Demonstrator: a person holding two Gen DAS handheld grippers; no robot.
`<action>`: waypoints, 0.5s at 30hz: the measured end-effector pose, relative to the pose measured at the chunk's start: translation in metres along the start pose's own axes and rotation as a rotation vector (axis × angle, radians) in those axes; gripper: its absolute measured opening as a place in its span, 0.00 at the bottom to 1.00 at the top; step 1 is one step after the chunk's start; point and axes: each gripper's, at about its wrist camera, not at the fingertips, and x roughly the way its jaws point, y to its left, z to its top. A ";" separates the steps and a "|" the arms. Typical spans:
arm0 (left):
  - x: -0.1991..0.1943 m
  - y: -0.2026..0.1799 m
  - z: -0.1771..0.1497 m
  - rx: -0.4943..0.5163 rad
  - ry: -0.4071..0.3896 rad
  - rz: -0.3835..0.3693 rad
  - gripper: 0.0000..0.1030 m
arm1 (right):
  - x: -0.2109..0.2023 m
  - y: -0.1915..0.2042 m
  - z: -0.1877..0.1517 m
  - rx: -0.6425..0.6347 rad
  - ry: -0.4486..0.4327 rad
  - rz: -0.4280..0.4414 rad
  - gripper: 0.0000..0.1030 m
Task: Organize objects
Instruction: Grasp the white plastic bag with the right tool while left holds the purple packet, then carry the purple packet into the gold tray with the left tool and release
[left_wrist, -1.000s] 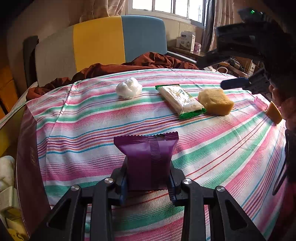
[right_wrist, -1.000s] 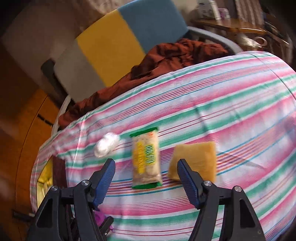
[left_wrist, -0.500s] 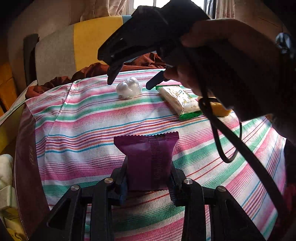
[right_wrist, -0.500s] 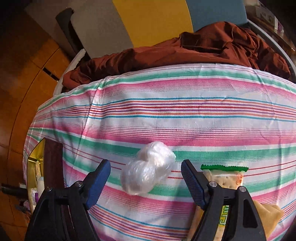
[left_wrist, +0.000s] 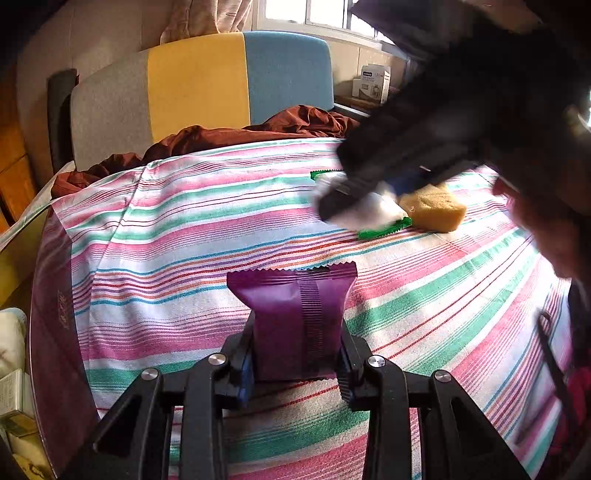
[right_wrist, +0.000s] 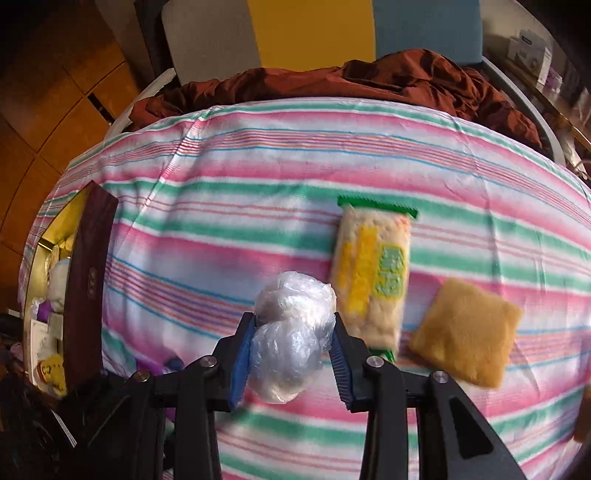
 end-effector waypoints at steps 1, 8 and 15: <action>0.000 0.001 0.000 0.001 0.000 0.001 0.36 | -0.003 -0.005 -0.011 0.015 0.008 -0.008 0.37; 0.002 -0.003 0.001 0.017 0.001 0.020 0.36 | -0.002 -0.025 -0.039 0.097 0.023 -0.064 0.37; 0.002 -0.008 0.000 0.035 0.003 0.036 0.35 | 0.004 -0.019 -0.033 0.044 0.002 -0.109 0.37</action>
